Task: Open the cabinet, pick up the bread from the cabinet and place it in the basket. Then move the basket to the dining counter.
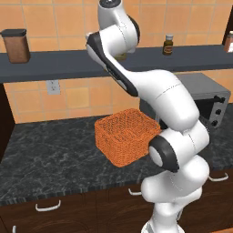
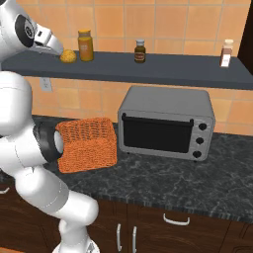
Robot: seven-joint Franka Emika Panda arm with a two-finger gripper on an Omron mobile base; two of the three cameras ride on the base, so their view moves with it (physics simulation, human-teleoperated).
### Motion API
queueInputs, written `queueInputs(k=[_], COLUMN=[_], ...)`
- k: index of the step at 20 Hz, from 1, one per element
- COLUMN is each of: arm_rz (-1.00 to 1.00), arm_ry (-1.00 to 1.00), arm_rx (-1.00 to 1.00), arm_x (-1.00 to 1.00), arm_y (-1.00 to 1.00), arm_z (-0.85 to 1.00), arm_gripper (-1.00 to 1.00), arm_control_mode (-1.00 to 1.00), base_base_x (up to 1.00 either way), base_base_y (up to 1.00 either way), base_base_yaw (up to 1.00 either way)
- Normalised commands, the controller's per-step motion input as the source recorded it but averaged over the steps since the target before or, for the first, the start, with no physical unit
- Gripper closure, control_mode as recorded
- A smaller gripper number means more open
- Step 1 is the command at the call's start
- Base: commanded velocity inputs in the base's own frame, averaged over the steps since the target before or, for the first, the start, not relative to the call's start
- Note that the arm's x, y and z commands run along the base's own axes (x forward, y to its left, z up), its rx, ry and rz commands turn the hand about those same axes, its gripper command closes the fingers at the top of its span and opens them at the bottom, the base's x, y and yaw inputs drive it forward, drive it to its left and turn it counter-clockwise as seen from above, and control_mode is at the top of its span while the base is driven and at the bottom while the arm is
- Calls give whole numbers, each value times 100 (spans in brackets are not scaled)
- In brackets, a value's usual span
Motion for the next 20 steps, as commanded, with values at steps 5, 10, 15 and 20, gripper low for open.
queueInputs(k=[5, 10, 15, 20], arm_rz=[0, 1, 0, 5], arm_ry=[0, 0, 0, -1], arm_rx=[0, 0, 0, 0], arm_x=[38, 9, 9, 27], arm_y=[0, -13, -8, 0], arm_z=[-23, -11, -10, -8], arm_gripper=[-100, -100, -100, -100], arm_control_mode=[-100, -100, -100, -100], base_base_x=[0, 0, 0, 0], base_base_y=[0, 0, 0, 0], base_base_yaw=[0, 0, 0, 0])
